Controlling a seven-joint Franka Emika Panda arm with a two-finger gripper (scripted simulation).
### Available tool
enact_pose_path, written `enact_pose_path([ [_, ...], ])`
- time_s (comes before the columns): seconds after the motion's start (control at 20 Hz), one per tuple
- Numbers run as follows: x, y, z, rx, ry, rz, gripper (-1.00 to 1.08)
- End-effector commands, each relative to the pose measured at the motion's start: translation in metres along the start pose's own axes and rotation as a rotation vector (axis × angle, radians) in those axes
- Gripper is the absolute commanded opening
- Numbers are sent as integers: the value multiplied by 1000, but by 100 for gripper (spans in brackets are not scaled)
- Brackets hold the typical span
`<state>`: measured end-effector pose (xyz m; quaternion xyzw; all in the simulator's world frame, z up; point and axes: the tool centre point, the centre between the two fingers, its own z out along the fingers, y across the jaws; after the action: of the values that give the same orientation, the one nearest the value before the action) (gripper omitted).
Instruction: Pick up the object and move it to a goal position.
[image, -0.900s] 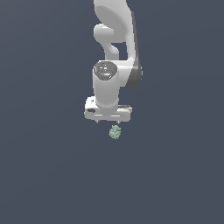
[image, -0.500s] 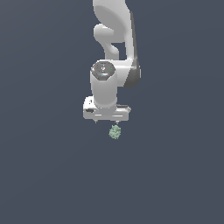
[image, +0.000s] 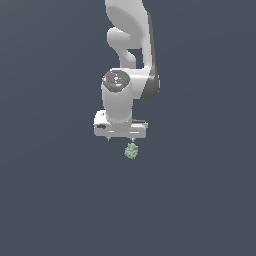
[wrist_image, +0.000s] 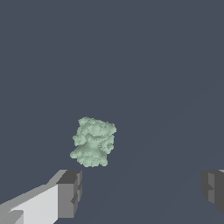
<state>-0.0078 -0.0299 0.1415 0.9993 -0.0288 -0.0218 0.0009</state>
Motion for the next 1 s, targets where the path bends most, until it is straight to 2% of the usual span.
enact_pose_path([
  [0.0, 0, -3, 3, 0, 2, 12, 100],
  [0.95, 0, -44, 48, 8, 40, 238, 100],
])
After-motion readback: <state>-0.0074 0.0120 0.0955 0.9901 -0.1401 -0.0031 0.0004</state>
